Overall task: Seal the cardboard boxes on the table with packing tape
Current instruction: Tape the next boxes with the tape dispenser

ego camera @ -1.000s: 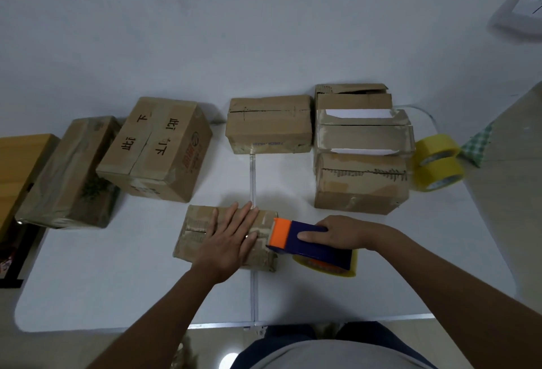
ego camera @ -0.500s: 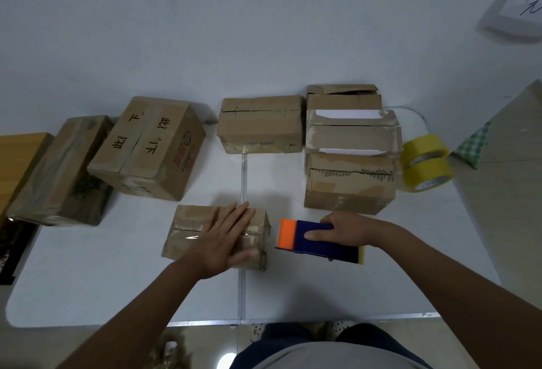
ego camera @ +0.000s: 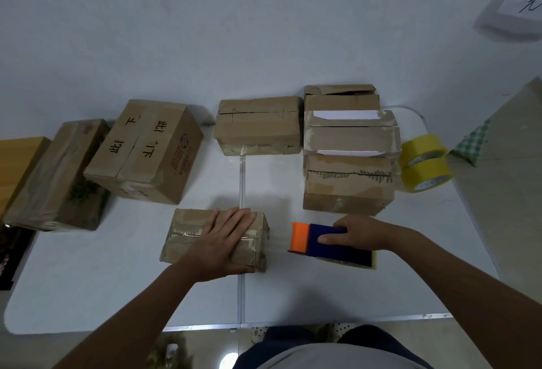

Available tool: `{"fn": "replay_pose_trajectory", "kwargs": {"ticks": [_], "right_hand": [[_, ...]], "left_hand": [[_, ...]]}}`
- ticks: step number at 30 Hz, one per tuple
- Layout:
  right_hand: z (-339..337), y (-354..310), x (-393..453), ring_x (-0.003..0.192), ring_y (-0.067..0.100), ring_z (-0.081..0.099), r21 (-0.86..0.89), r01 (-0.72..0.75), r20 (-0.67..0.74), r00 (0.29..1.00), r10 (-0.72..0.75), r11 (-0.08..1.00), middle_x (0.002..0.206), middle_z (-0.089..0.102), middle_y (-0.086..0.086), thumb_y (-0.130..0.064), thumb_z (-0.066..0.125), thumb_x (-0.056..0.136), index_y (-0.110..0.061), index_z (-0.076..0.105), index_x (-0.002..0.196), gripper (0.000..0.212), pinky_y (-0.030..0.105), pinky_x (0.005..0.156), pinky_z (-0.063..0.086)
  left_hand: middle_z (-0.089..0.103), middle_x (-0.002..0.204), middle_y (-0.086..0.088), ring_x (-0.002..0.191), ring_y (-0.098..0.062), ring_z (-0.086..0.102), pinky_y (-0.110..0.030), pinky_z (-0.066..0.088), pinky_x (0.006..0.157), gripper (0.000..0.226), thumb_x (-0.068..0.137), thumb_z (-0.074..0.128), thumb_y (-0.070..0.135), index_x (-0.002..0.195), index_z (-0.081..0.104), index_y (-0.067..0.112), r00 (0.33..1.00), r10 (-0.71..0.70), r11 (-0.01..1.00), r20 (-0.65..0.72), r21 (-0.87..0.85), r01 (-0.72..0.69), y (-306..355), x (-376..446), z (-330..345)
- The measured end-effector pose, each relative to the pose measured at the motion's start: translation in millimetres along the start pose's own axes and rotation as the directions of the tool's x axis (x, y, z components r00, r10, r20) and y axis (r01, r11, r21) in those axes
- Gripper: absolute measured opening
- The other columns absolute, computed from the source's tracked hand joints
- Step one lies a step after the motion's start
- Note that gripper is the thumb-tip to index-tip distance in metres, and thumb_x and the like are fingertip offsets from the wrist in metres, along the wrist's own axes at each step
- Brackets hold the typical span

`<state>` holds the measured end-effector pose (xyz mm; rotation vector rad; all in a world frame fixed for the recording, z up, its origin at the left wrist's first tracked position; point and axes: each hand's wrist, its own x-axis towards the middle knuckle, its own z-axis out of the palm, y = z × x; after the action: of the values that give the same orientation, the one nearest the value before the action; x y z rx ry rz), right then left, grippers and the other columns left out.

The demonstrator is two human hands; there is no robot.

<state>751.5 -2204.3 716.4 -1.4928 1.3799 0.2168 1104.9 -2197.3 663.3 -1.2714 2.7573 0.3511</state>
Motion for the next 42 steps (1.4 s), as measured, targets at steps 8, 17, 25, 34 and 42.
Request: {"fn": "replay_pose_trajectory", "kwargs": {"ticks": [8, 17, 25, 34, 42], "right_hand": [[4.9, -2.0, 4.2, 0.075, 0.011, 0.062, -0.043, -0.001, -0.057, 0.998, -0.002, 0.999, 0.09, 0.068, 0.001, -0.067, 0.049, 0.088, -0.013, 0.066, 0.102, 0.058, 0.017, 0.062, 0.041], [26.8, -2.1, 6.3, 0.08, 0.014, 0.059, -0.211, -0.019, -0.211, 0.977, -0.027, 0.977, 0.094, 0.062, 0.001, -0.06, 0.041, 0.096, -0.016, 0.054, 0.107, 0.047, 0.025, 0.067, 0.045], [53.7, -22.1, 15.4, 0.084, 0.021, 0.059, -0.276, -0.108, -0.333, 0.943, 0.01, 0.955, 0.096, 0.059, 0.005, -0.065, 0.039, 0.095, -0.014, 0.052, 0.108, 0.054, 0.032, 0.071, 0.048], [62.1, -51.5, 19.8, 0.097, 0.026, 0.061, -0.364, -0.16, -0.391, 0.92, 0.005, 0.918, 0.11, 0.061, 0.01, -0.059, 0.037, 0.098, -0.01, 0.051, 0.116, 0.054, 0.032, 0.071, 0.043], [49.4, -79.1, 25.6, 0.101, 0.026, 0.06, -0.448, -0.212, -0.358, 0.933, 0.042, 0.869, 0.11, 0.061, 0.01, -0.054, 0.038, 0.1, -0.009, 0.059, 0.113, 0.052, 0.032, 0.072, 0.04]], "left_hand": [[0.008, 0.167, 0.0, 0.154, -0.02, -0.001, -0.06, -0.003, 0.121, 0.1, 0.085, 0.001, 0.085, 0.156, 0.023, 0.017, 0.984, -0.165, 0.984, 0.071, -0.052, 0.169, 19.0, 19.7, -17.7], [0.019, 0.164, -0.013, 0.152, -0.03, 0.015, -0.065, 0.01, 0.117, 0.067, 0.101, 0.018, 0.051, 0.156, 0.027, 0.013, 0.857, -0.505, 0.862, -0.106, -0.024, 0.506, 80.4, 34.8, 27.0], [0.021, 0.163, -0.013, 0.152, -0.03, 0.017, -0.061, 0.004, 0.117, 0.063, 0.1, 0.028, 0.044, 0.156, 0.027, 0.013, 0.846, -0.507, 0.858, -0.164, -0.007, 0.513, 82.9, 36.5, 27.8], [0.027, 0.161, -0.013, 0.15, -0.031, 0.022, -0.063, 0.01, 0.116, 0.063, 0.099, 0.029, 0.04, 0.155, 0.027, 0.011, 0.844, -0.514, 0.857, -0.154, -0.043, 0.514, 82.7, 37.1, 25.4], [0.026, 0.162, -0.013, 0.15, -0.032, 0.021, -0.067, 0.019, 0.114, 0.065, 0.098, 0.024, 0.042, 0.155, 0.03, 0.01, 0.853, -0.512, 0.859, -0.103, -0.05, 0.51, 81.6, 36.9, 24.0]]}}
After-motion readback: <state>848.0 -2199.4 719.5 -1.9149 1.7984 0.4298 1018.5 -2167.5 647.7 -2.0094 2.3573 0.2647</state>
